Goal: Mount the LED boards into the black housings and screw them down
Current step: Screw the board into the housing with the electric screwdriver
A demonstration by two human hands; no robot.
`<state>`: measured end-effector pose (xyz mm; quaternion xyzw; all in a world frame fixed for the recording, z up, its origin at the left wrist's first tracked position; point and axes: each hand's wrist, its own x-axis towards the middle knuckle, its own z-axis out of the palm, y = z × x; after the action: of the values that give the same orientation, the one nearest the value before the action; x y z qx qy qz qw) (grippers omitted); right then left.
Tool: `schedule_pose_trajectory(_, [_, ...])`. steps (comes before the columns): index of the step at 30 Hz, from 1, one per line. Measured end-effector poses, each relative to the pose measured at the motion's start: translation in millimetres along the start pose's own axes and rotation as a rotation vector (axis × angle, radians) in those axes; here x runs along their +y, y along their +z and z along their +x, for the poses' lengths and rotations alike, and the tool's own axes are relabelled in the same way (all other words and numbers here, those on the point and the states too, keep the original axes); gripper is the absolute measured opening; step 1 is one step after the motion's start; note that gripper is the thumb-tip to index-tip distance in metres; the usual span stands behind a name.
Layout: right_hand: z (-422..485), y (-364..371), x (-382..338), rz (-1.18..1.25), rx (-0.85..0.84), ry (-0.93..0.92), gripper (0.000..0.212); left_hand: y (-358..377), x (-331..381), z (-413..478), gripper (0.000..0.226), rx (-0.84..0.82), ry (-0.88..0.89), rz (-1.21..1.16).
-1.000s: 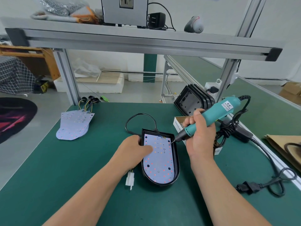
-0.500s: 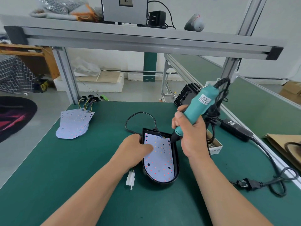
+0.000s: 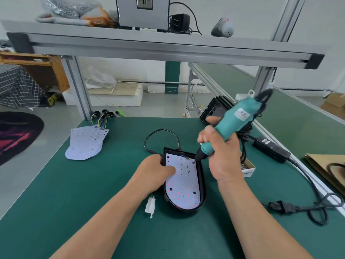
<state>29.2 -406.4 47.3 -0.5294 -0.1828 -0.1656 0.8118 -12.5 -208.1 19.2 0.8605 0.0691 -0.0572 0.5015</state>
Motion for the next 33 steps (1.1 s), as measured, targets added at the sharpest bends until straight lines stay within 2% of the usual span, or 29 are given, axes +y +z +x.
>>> schedule_pose_trajectory(4, [-3,2,-11,0.258,0.041,0.035,0.015,-3,3,-4,0.044,0.018,0.009,0.033])
schedule_pose_trajectory(6, [-7,3,-12,0.324,0.068,0.089,0.012,-8,7,-6,0.053,0.05,-0.06,-0.074])
schedule_pose_trajectory(7, [-8,3,-11,0.35,0.085,0.11,0.009,-12,8,-4,0.05,0.078,-0.091,-0.139])
schedule_pose_trajectory(9, [-10,5,-10,0.39,0.105,0.138,0.008,-19,6,-2,0.022,0.152,-0.103,-0.283])
schedule_pose_trajectory(10, [-11,6,-10,0.403,0.109,0.146,0.008,-22,6,-2,0.019,0.188,-0.088,-0.372])
schedule_pose_trajectory(12, [-11,7,-8,0.428,0.107,0.152,0.008,-30,6,-4,0.03,0.208,-0.056,-0.597])
schedule_pose_trajectory(15, [-11,7,-8,0.457,0.105,0.155,0.008,-32,9,-6,0.026,0.145,0.0,-0.897])
schedule_pose_trajectory(17, [-11,8,-8,0.463,0.108,0.162,0.008,-31,11,-8,0.025,0.097,0.027,-0.985])
schedule_pose_trajectory(21, [-11,8,-8,0.476,0.11,0.168,0.007,-28,16,-13,0.018,0.077,0.09,-1.015])
schedule_pose_trajectory(27, [-12,10,-9,0.488,0.122,0.186,0.008,-26,18,-16,0.021,0.12,0.126,-0.802])
schedule_pose_trajectory(30, [-12,11,-11,0.501,0.125,0.191,0.008,-25,22,-20,0.029,0.081,0.129,-0.806])
schedule_pose_trajectory(33, [-12,12,-14,0.511,0.127,0.184,0.009,-27,24,-23,0.026,-0.008,0.139,-0.845])
